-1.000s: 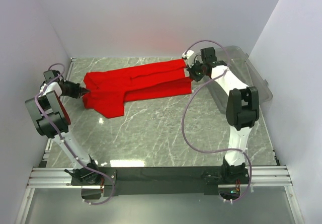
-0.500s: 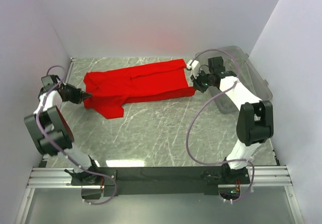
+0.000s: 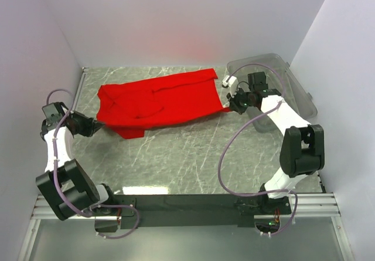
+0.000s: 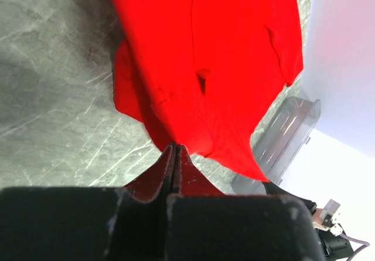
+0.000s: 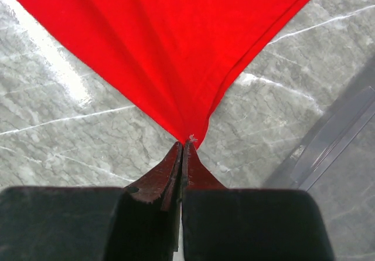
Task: Fold and stack the t-shirts
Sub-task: Fold the tshirt
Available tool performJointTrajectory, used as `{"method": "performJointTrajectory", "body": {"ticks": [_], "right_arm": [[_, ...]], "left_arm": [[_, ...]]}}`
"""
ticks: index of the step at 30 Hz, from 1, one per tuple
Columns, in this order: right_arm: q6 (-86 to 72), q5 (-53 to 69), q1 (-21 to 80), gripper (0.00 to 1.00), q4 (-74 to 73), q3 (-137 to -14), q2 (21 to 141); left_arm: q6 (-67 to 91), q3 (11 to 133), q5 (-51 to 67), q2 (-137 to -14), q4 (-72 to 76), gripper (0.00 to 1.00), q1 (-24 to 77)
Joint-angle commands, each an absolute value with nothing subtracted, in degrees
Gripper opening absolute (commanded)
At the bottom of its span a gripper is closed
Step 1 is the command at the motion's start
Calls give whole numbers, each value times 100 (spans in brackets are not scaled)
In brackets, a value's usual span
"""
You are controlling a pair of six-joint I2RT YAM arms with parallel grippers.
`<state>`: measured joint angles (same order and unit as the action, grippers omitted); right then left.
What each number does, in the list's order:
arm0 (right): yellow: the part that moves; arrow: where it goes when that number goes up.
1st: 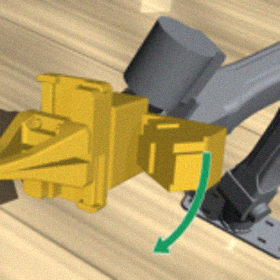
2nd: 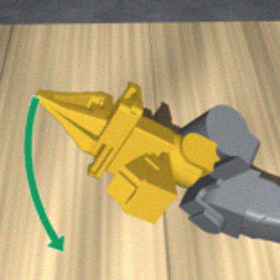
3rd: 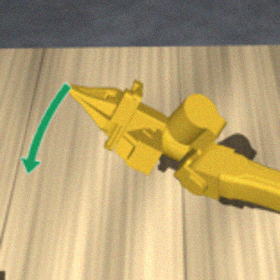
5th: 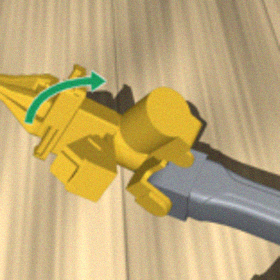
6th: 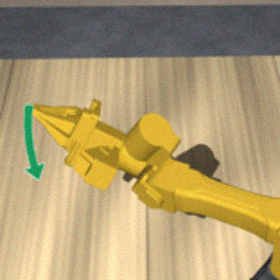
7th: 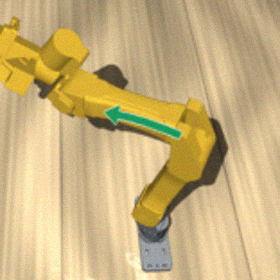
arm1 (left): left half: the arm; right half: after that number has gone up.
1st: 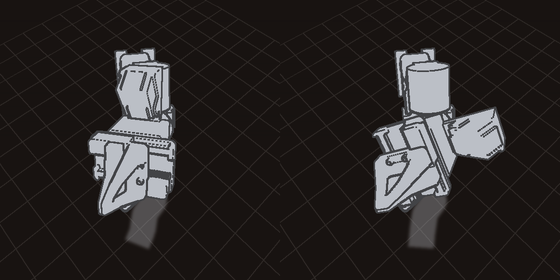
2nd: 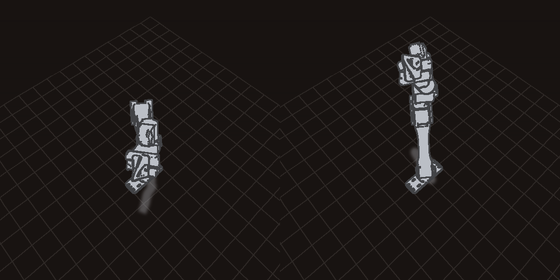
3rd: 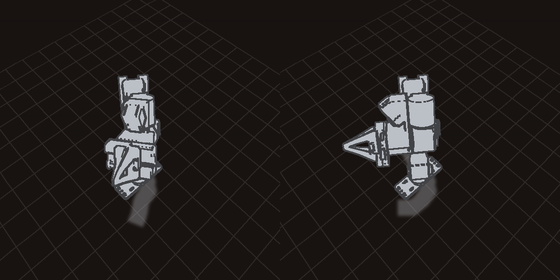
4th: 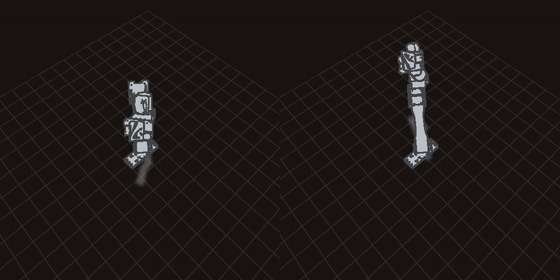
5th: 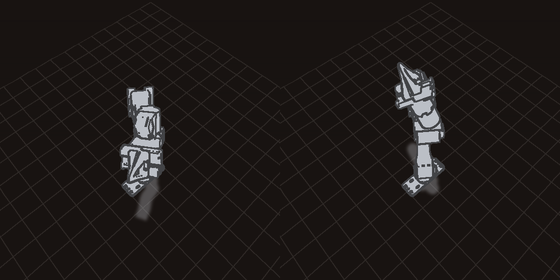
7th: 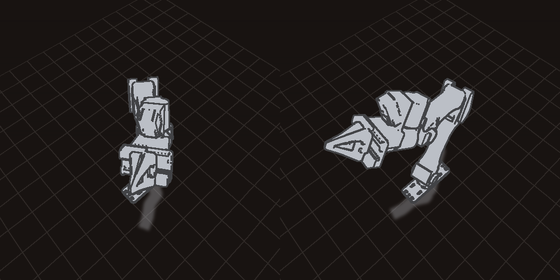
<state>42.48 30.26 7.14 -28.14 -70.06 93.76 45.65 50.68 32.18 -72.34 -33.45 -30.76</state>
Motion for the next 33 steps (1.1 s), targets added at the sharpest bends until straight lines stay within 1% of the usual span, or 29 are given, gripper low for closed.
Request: {"method": "performJointTrajectory", "body": {"ticks": [1,4,7,11,16,26,33], "right_arm": [[4079,2998,677,0,-2567,-7171,9386],[3815,2778,668,0,-2470,-7540,9781],[3639,2672,685,0,-2531,-8076,10273],[3577,2523,764,0,-2689,-8709,10941],[3551,2330,896,0,-2681,-9149,11311],[3401,1864,967,0,-2839,-9965,12066],[3357,1758,993,0,-2883,-10309,12366]], "left_arm": [[4473,5019,3049,-7337,-3157,1,-3146],[4666,5036,3164,-7672,-2657,1,-3146],[4781,5264,3260,-8356,-2304,1,-3138],[4659,5790,3349,-9086,-2276,1,-3120],[4518,6196,3357,-9789,-2259,1,-3076],[4526,6960,3261,-10687,-2162,1,-2892],[4526,7409,3208,-11153,-2188,1,-2733]]}}
